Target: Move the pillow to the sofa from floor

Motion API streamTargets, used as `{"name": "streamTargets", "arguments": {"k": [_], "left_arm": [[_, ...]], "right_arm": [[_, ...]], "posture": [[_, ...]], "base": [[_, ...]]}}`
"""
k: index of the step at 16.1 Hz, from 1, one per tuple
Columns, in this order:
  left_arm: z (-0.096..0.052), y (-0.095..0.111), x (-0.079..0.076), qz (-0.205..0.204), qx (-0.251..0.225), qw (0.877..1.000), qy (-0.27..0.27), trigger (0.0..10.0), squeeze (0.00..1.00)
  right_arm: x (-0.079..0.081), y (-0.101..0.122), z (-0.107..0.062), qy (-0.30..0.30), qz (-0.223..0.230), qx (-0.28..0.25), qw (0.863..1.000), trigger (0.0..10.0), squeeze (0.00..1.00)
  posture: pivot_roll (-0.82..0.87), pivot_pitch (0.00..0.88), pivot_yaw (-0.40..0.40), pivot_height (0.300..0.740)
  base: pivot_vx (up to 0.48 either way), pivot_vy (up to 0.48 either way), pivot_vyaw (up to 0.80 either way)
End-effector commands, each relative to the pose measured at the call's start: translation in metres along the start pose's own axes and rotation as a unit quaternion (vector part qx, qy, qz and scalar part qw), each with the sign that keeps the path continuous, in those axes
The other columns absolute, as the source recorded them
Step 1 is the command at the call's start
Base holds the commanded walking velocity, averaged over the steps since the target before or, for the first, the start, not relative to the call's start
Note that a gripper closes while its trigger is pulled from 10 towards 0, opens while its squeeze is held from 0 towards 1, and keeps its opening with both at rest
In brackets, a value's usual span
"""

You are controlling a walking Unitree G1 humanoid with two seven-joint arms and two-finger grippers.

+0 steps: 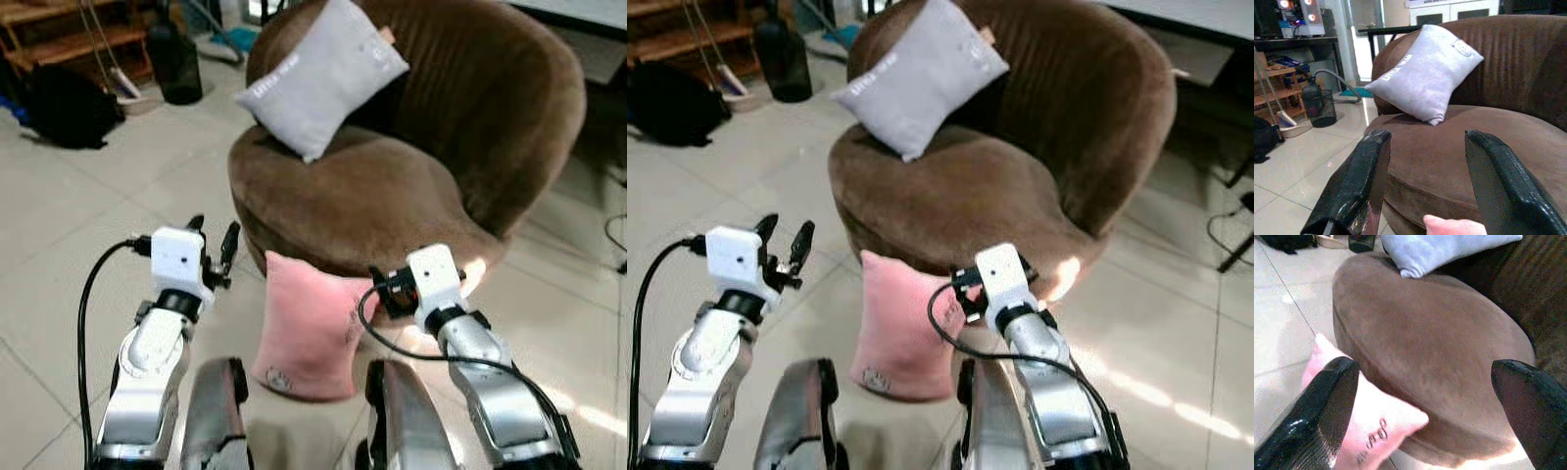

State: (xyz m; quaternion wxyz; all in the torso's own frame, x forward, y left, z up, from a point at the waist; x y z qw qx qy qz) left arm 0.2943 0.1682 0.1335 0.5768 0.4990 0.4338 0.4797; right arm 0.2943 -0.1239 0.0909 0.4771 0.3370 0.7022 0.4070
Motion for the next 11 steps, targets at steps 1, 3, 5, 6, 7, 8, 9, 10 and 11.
{"name": "streamTargets", "arguments": {"k": [1,3,5,6,7,8,9,10,11], "left_arm": [[0.0020,0.0018,-0.0039,0.007,-0.004,1.000,-0.011,10.0,0.00],[0.0021,0.0010,-0.0035,0.008,-0.004,1.000,-0.011,10.0,0.00],[0.0025,0.0004,-0.0032,0.010,-0.004,1.000,-0.012,10.0,0.00],[0.0026,0.0003,-0.0033,0.010,-0.004,1.000,-0.012,10.0,0.00],[0.0028,0.0000,-0.0032,0.010,-0.004,1.000,-0.013,10.0,0.00],[0.0029,-0.0003,-0.0032,0.011,-0.004,1.000,-0.014,10.0,0.00],[0.0030,-0.0003,-0.0032,0.011,-0.004,1.000,-0.014,10.0,0.00],[0.0030,-0.0004,-0.0032,0.011,-0.004,1.000,-0.014,10.0,0.00],[0.0034,-0.0019,-0.0031,0.013,0.000,1.000,-0.014,10.0,0.00]], "right_arm": [[-0.0024,0.0013,0.0006,-0.002,-0.015,-0.005,1.000,10.0,0.00],[-0.0020,0.0013,0.0013,-0.001,-0.019,-0.005,1.000,10.0,0.00],[-0.0023,0.0011,0.0017,-0.002,-0.020,-0.005,1.000,10.0,0.00],[-0.0025,0.0011,0.0018,-0.002,-0.022,-0.005,1.000,10.0,0.00],[-0.0026,0.0010,0.0019,-0.003,-0.024,-0.005,1.000,10.0,0.00],[-0.0030,0.0006,0.0022,-0.007,-0.025,-0.005,1.000,10.0,0.00],[-0.0040,0.0005,0.0024,-0.011,-0.028,-0.005,1.000,10.0,0.00],[-0.0045,0.0005,0.0025,-0.014,-0.030,-0.005,0.999,10.0,0.00],[-0.0071,-0.0001,0.0027,-0.025,-0.018,-0.005,1.000,10.0,0.00]], "posture": [[-0.04,0.051,-0.039,0.530],[-0.04,0.046,-0.040,0.530],[-0.04,0.046,-0.040,0.530],[-0.04,0.046,-0.040,0.530],[-0.04,0.035,-0.040,0.530],[-0.04,0.035,-0.040,0.530],[-0.04,0.035,-0.040,0.530],[-0.04,0.035,-0.040,0.530],[-0.04,0.028,-0.039,0.530]], "base": [[0.322,0.000,0.80],[0.332,0.000,0.80],[0.341,0.000,0.80],[0.341,0.000,0.80],[0.345,0.000,0.80],[0.345,0.000,0.80],[0.341,0.000,0.80],[0.341,0.000,0.80],[0.341,0.000,0.00]]}}
Point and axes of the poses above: a point about 5 cm out from each wrist's last joint towards the gripper, its own z axis pointing out of the wrist towards the gripper, its own y axis along the axis of the wrist's last joint, x = y × z, the point moved 3 cm from there along z, pointing out of the wrist towards the gripper, and after that the axes turned 9 degrees about -z, right-handed, at the moved point
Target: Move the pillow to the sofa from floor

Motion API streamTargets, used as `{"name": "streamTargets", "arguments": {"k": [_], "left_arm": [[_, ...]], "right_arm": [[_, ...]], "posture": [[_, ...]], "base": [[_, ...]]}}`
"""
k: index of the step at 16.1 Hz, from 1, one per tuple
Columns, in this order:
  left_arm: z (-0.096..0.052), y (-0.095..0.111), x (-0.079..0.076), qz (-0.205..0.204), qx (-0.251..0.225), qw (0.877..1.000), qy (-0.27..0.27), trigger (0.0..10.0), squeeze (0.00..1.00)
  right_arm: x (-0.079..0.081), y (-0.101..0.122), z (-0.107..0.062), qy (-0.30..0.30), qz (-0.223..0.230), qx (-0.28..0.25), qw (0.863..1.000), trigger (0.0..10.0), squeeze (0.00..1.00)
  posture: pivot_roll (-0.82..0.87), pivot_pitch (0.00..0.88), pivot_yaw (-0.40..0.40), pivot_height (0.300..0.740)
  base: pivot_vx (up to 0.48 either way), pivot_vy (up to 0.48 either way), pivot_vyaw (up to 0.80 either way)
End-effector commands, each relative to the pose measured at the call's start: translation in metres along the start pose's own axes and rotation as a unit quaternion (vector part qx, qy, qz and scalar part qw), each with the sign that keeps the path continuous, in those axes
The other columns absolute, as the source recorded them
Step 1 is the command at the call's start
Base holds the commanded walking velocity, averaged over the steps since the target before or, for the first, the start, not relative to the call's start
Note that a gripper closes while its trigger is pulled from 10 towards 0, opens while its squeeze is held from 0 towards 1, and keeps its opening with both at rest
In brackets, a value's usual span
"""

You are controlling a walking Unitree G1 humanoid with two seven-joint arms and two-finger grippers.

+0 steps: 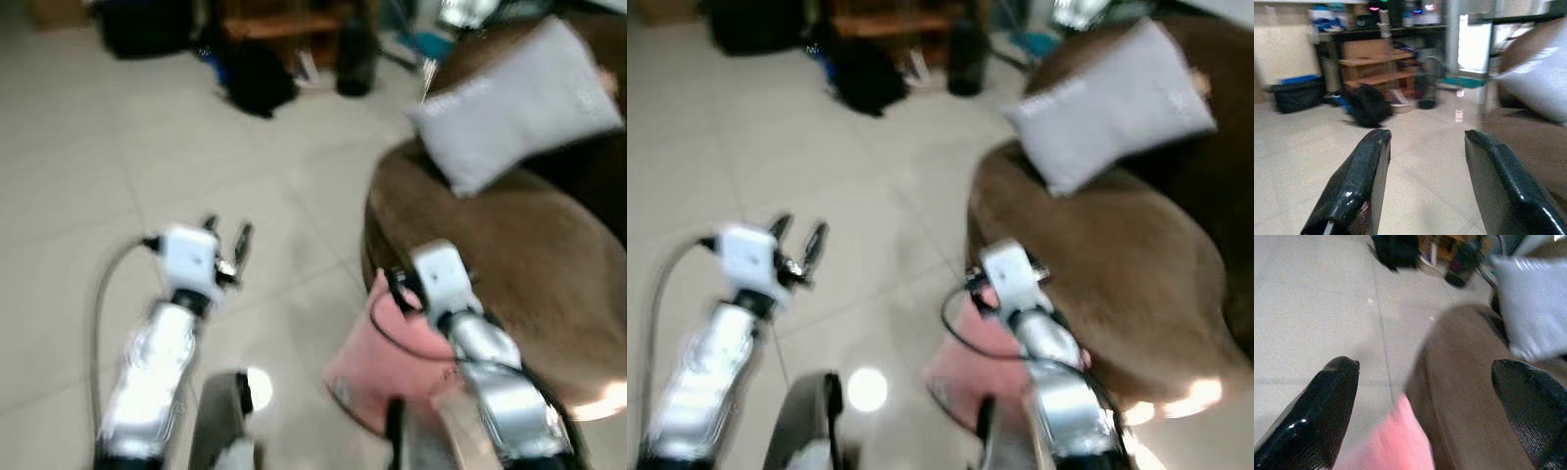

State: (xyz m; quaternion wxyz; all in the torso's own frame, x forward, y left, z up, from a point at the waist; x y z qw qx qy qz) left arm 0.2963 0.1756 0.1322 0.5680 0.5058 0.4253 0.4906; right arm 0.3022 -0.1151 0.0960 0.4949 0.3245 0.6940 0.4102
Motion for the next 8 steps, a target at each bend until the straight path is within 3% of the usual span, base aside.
{"name": "streamTargets", "arguments": {"k": [1,4,5,8], "left_arm": [[0.0031,-0.0018,-0.0109,-0.005,0.003,1.000,-0.017,10.0,0.00],[0.0035,-0.0036,-0.0127,-0.007,0.007,1.000,-0.022,10.0,0.00],[0.0036,-0.0043,-0.0132,-0.009,0.010,1.000,-0.022,10.0,0.00],[0.0032,-0.0086,-0.0123,-0.021,0.026,0.999,-0.016,10.0,0.00]], "right_arm": [[-0.0122,-0.0102,-0.0056,-0.022,-0.006,0.015,1.000,10.0,0.00],[-0.0159,-0.0115,-0.0067,-0.031,-0.009,0.018,0.999,10.0,0.00],[-0.0157,-0.0147,-0.0072,-0.033,0.008,0.029,0.999,10.0,0.00],[-0.0160,-0.0166,-0.0079,-0.036,0.012,0.034,0.999,10.0,0.00]], "posture": [[-0.04,0.027,-0.039,0.530],[-0.04,0.030,-0.037,0.530],[-0.04,0.031,-0.036,0.530],[-0.04,0.033,-0.035,0.530]], "base": [[0.307,0.000,0.00],[0.294,0.000,0.00],[0.240,0.000,0.00],[0.000,0.000,-0.77]]}}
Point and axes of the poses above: a point about 5 cm out from each wrist's last joint towards the gripper, its own z axis pointing out of the wrist towards the gripper, its own y axis along the axis of the wrist's last joint, x = y × z, the point moved 3 cm from there along z, pointing out of the wrist towards the gripper, and after that the axes turned 9 degrees about -z, right-handed, at the moved point
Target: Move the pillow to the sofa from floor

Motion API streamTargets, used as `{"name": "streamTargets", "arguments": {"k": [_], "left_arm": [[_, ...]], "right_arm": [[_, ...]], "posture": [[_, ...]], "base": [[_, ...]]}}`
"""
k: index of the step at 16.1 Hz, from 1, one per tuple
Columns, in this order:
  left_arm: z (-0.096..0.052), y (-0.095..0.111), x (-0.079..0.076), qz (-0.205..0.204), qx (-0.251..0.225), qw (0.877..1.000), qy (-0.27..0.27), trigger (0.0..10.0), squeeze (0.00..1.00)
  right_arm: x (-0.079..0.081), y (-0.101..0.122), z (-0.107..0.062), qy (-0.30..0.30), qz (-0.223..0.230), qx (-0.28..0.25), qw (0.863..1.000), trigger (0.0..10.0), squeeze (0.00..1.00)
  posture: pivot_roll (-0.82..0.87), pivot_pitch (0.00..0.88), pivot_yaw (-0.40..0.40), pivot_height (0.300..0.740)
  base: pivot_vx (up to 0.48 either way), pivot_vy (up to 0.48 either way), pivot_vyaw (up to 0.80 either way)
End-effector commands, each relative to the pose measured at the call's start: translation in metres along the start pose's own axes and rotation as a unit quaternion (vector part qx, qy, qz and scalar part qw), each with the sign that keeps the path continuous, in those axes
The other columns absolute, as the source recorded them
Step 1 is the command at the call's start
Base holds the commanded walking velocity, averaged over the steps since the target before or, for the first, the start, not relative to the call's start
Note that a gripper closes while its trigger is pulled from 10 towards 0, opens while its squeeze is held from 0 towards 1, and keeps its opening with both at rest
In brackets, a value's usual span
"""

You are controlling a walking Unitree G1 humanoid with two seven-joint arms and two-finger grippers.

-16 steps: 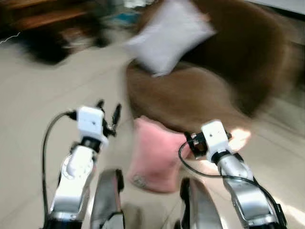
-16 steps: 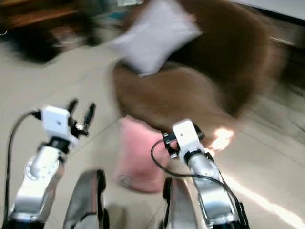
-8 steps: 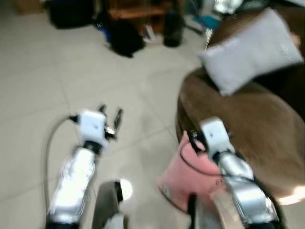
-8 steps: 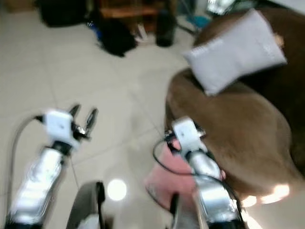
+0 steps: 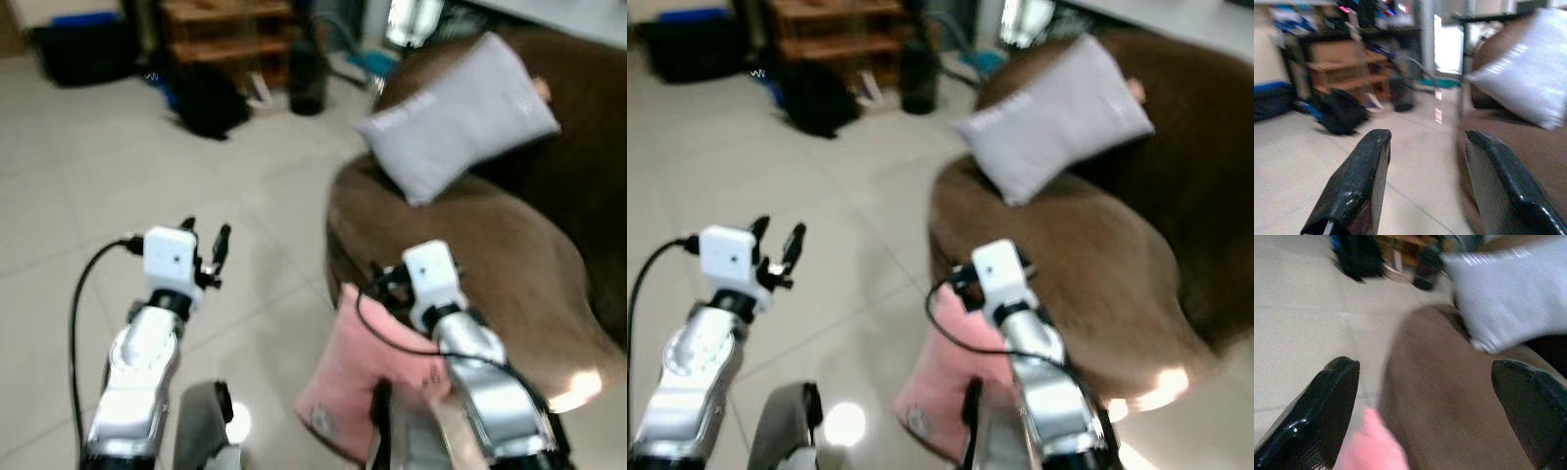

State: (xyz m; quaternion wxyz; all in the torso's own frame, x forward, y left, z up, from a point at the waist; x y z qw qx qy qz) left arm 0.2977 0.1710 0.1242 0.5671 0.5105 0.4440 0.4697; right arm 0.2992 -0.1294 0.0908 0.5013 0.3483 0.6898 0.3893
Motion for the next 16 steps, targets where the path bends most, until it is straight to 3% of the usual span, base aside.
{"name": "streamTargets", "arguments": {"k": [1,9,16], "left_arm": [[0.0029,0.0002,-0.0082,0.002,0.002,1.000,-0.017,10.0,0.00],[0.0039,0.0056,-0.0106,0.009,-0.014,0.999,-0.030,10.0,0.00],[0.0035,0.0052,-0.0118,0.004,-0.014,0.999,-0.036,10.0,0.00]], "right_arm": [[-0.0078,-0.0063,-0.0020,-0.015,0.006,0.014,1.000,10.0,0.00],[-0.0086,-0.0101,-0.0026,-0.013,0.002,0.026,1.000,10.0,0.00],[-0.0094,-0.0124,-0.0041,-0.012,0.006,0.031,0.999,10.0,0.00]], "posture": [[-0.04,0.034,-0.034,0.530],[-0.04,0.038,-0.032,0.530],[-0.05,0.045,-0.030,0.530]], "base": [[0.000,0.000,-0.76],[0.000,0.000,0.00],[0.371,0.000,-0.71]]}}
Point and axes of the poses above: a point about 5 cm out from each wrist's last joint towards the gripper, its own z axis pointing out of the wrist towards the gripper, its own y axis along the axis of the wrist's last joint, x = y × z, the point moved 3 cm from there along z, pointing out of the wrist towards the gripper, and after that the axes turned 9 degrees about -z, right-handed, at the moved point
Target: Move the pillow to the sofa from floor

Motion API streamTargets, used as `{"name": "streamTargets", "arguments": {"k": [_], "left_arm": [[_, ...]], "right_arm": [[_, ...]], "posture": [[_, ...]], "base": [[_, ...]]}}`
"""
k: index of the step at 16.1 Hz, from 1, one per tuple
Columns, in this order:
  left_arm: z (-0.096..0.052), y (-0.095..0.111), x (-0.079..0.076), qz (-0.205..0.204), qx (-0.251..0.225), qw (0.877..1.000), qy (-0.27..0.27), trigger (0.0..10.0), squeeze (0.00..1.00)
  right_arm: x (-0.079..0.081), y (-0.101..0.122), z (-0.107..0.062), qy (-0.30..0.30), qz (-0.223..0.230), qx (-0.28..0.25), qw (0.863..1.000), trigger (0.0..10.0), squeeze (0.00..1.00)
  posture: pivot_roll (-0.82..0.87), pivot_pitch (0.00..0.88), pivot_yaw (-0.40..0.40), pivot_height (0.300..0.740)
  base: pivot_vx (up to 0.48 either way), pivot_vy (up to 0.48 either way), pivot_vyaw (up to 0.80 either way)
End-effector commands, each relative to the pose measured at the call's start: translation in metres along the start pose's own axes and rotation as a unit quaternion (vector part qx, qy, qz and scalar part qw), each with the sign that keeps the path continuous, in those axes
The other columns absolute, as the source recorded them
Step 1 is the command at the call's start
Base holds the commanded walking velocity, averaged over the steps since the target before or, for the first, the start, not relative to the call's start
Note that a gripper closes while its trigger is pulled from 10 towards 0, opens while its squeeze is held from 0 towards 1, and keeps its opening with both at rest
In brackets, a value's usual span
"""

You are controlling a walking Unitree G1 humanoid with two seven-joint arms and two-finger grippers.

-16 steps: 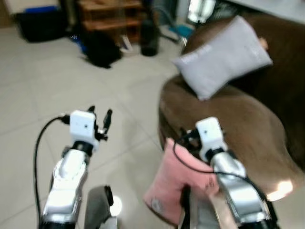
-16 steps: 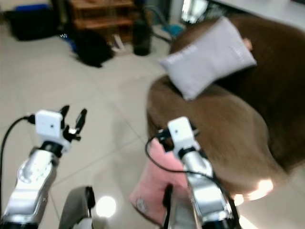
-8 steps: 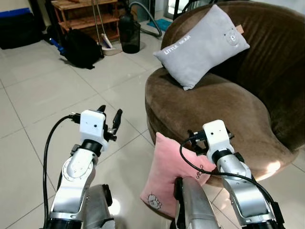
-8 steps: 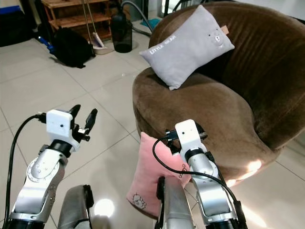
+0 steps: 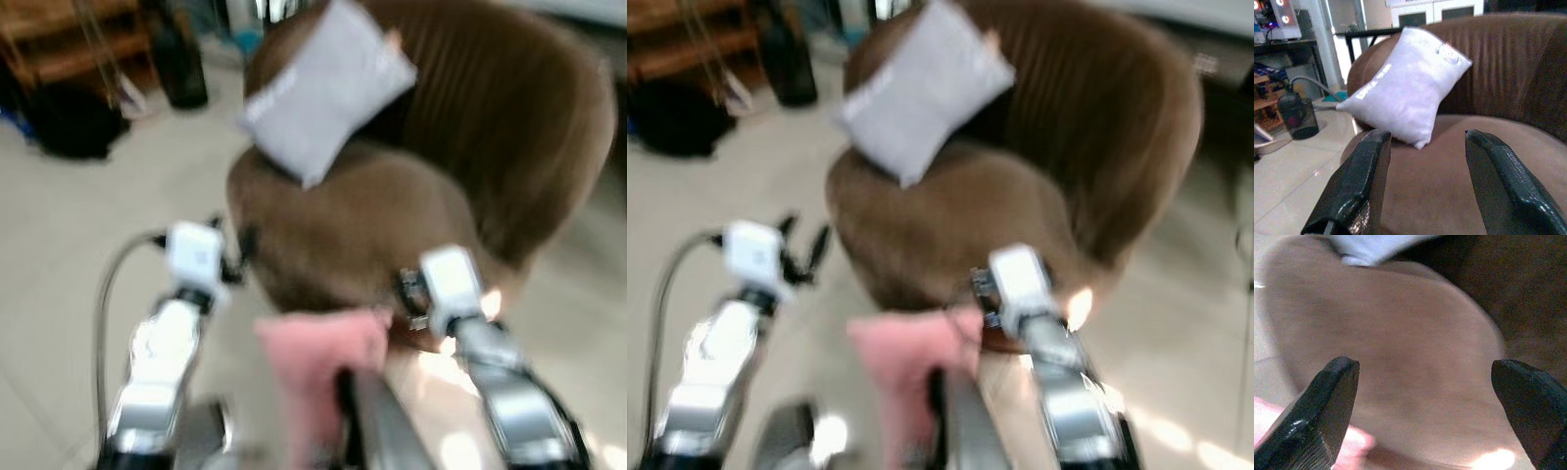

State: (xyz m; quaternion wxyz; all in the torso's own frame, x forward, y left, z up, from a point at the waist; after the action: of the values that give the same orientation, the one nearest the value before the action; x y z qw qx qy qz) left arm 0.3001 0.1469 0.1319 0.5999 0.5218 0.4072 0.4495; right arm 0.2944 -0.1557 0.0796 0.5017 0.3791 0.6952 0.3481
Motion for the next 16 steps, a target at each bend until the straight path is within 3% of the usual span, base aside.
{"name": "streamTargets", "arguments": {"k": [1,16], "left_arm": [[-0.005,-0.001,0.011,0.006,0.005,1.000,0.014,10.0,0.00],[-0.007,-0.010,0.008,0.002,0.029,1.000,0.001,10.0,0.00]], "right_arm": [[0.008,0.010,0.002,0.012,0.007,-0.014,1.000,10.0,0.00],[0.022,0.011,0.002,0.063,-0.018,-0.036,0.997,10.0,0.00]], "posture": [[-0.05,0.045,-0.030,0.530],[-0.04,0.044,-0.024,0.530]], "base": [[0.379,0.000,-0.69],[0.025,0.000,-0.05]]}}
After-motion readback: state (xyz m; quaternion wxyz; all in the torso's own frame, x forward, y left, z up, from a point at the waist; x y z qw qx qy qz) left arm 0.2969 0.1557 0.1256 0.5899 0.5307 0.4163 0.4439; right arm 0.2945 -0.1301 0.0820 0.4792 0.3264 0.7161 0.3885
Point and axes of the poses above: a point about 5 cm out from each wrist's last joint towards the gripper, its own z axis pointing out of the wrist towards the gripper, its own y axis along the axis of the wrist's last joint, x = y × z, the point moved 3 cm from there along z, pointing out of the wrist towards the gripper, and after that the axes turned 9 degrees about -z, right-handed, at the moved point
